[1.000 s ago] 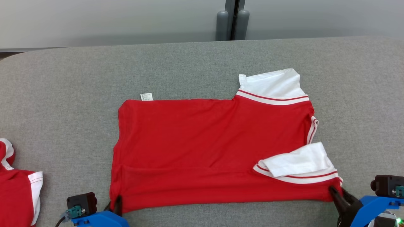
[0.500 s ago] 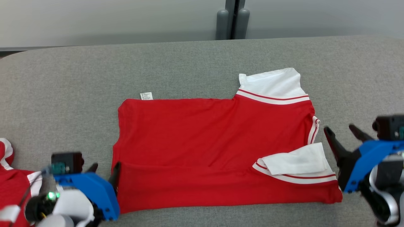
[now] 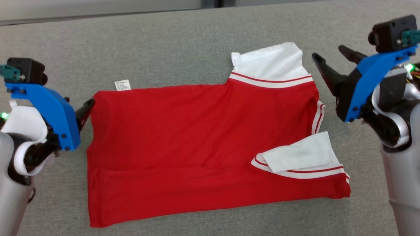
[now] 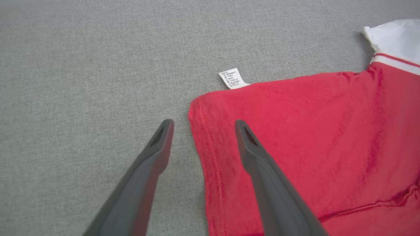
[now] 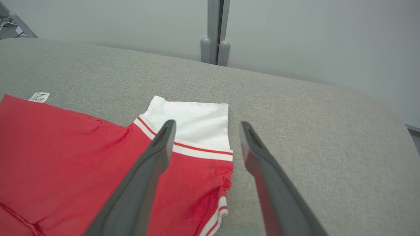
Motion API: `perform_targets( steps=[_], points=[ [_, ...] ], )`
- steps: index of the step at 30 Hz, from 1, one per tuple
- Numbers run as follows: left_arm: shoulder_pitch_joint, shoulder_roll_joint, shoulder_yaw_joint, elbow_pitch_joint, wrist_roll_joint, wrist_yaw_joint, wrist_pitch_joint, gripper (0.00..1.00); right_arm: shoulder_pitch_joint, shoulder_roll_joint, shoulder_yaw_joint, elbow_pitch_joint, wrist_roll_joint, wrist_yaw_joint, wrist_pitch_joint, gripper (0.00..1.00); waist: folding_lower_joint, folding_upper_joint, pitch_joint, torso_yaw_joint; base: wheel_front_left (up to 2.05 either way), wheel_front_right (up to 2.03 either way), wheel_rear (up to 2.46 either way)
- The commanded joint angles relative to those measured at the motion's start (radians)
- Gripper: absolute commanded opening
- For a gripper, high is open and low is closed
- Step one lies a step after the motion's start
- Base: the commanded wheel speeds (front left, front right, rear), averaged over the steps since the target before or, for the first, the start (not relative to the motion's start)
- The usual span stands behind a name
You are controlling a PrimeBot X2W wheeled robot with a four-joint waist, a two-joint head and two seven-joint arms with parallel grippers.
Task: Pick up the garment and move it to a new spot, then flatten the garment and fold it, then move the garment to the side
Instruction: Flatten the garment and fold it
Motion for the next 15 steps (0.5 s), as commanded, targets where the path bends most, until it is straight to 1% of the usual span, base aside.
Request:
perform_targets(
  steps=[1, 4, 7, 11, 15],
  points=[
    [-0.017, 0.004, -0.004, 0.005, 0.007, -0.004, 0.0, 1.0, -0.016, -0.001, 0.005, 0.007, 0.009, 0.0, -0.009, 1.0, -0.0003, -0.0001, 0.005, -0.001, 0.0, 0.0, 0.0],
    [-0.051, 0.004, -0.015, 0.047, 0.028, -0.016, -0.01, 1.0, -0.053, 0.002, 0.032, 0.053, 0.017, 0.0, -0.045, 1.0, -0.0003, -0.0001, 0.028, -0.013, 0.0, 0.0, 0.0],
    [-0.076, -0.005, -0.019, 0.087, 0.038, -0.013, -0.019, 1.0, -0.073, -0.009, 0.053, 0.092, 0.023, 0.0, -0.067, 1.0, -0.0003, -0.0001, 0.056, -0.023, 0.0, 0.0, 0.0],
    [-0.105, 0.001, -0.025, 0.126, 0.049, -0.024, -0.025, 1.0, -0.104, -0.015, 0.07, 0.126, 0.037, 0.0, -0.097, 1.0, -0.0003, -0.0001, 0.096, -0.039, 0.0, 0.0, 0.0],
    [-0.118, 0.02, -0.033, 0.161, 0.074, -0.016, -0.029, 1.0, -0.132, -0.01, 0.087, 0.153, 0.039, 0.0, -0.127, 1.0, -0.0003, -0.0001, 0.129, -0.053, 0.0, 0.0, 0.0]
  ],
)
